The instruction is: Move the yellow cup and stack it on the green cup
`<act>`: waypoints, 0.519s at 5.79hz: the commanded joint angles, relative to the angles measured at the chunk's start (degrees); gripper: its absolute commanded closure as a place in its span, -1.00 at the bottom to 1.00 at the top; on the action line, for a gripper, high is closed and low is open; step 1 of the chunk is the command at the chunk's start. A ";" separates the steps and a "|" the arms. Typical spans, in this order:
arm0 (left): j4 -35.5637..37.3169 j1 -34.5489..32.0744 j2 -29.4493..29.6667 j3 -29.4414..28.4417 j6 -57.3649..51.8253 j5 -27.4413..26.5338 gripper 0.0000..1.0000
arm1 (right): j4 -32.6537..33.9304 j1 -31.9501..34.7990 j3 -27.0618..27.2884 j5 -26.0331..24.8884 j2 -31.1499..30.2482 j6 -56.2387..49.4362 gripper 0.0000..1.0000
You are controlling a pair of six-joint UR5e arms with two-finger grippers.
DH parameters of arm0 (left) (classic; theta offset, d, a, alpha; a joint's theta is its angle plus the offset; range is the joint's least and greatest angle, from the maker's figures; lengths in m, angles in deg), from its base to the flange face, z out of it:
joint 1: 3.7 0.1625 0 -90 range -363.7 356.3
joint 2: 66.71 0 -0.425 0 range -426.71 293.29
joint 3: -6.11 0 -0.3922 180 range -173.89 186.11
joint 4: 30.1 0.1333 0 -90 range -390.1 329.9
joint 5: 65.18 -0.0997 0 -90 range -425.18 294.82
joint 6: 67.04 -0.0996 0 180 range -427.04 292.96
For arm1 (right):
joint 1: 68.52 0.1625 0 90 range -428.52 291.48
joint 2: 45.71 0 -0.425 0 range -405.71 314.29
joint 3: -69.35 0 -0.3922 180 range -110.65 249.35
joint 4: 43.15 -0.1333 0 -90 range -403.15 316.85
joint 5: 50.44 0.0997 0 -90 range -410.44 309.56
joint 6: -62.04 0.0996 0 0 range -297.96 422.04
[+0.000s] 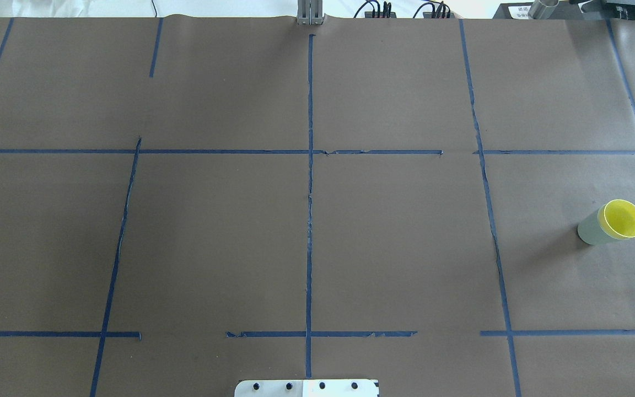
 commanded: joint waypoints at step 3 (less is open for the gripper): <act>-2.42 -1.50 -10.81 0.14 0.06 -0.96 -1.00 | -0.39 0.20 -0.43 0.01 1.73 3.10 -1.00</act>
